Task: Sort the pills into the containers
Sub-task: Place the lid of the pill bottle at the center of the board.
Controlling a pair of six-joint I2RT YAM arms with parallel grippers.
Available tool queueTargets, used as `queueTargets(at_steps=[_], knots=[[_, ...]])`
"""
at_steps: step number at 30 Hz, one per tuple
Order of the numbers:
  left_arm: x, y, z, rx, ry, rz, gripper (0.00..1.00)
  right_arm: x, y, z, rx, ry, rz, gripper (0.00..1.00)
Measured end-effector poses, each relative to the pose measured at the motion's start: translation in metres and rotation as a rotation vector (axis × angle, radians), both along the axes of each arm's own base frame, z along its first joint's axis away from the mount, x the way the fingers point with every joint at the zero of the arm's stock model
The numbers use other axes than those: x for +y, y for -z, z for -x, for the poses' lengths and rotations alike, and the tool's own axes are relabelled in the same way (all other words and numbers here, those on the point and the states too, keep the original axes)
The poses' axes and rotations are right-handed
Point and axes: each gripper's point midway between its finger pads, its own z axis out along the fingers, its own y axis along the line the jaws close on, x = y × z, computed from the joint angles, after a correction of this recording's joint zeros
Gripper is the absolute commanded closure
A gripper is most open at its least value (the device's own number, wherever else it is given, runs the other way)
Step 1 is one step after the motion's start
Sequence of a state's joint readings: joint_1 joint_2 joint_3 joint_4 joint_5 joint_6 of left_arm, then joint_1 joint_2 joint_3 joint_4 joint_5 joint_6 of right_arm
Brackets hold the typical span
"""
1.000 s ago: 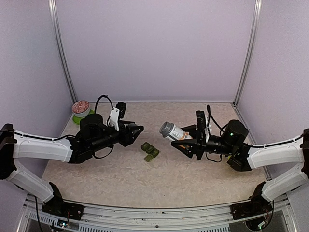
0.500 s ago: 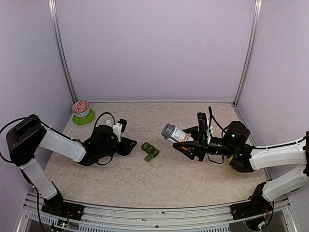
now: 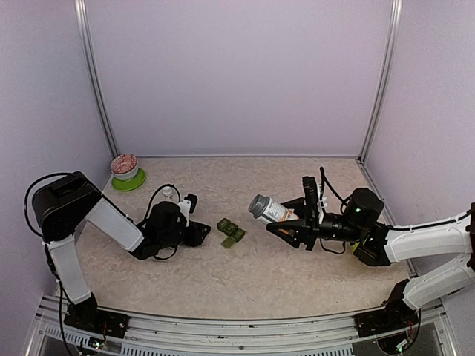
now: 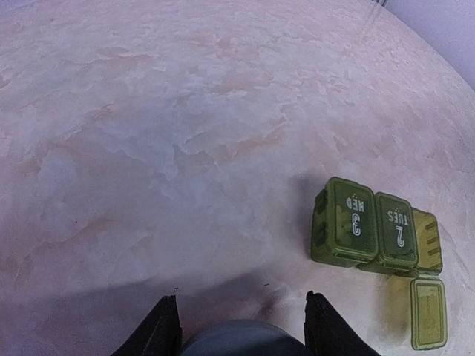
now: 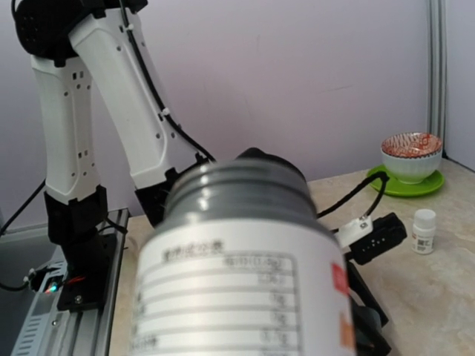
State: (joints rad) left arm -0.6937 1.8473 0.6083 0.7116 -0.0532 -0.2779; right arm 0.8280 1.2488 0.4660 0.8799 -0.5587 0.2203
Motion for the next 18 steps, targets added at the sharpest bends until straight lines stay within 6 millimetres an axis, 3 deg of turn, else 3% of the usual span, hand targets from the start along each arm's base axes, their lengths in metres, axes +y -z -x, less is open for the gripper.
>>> queueTargets(at_steps=[6, 18], knots=[[0.0009, 0.0058, -0.0030, 0.006, -0.007, -0.001, 0.46, -0.0006, 0.0031, 0.0005, 0.005, 0.000, 0.005, 0.86], [0.0008, 0.0039, -0.0069, -0.006, -0.017, 0.003, 0.13, -0.0020, 0.0086, 0.0015, 0.015, 0.001, 0.014, 0.86]])
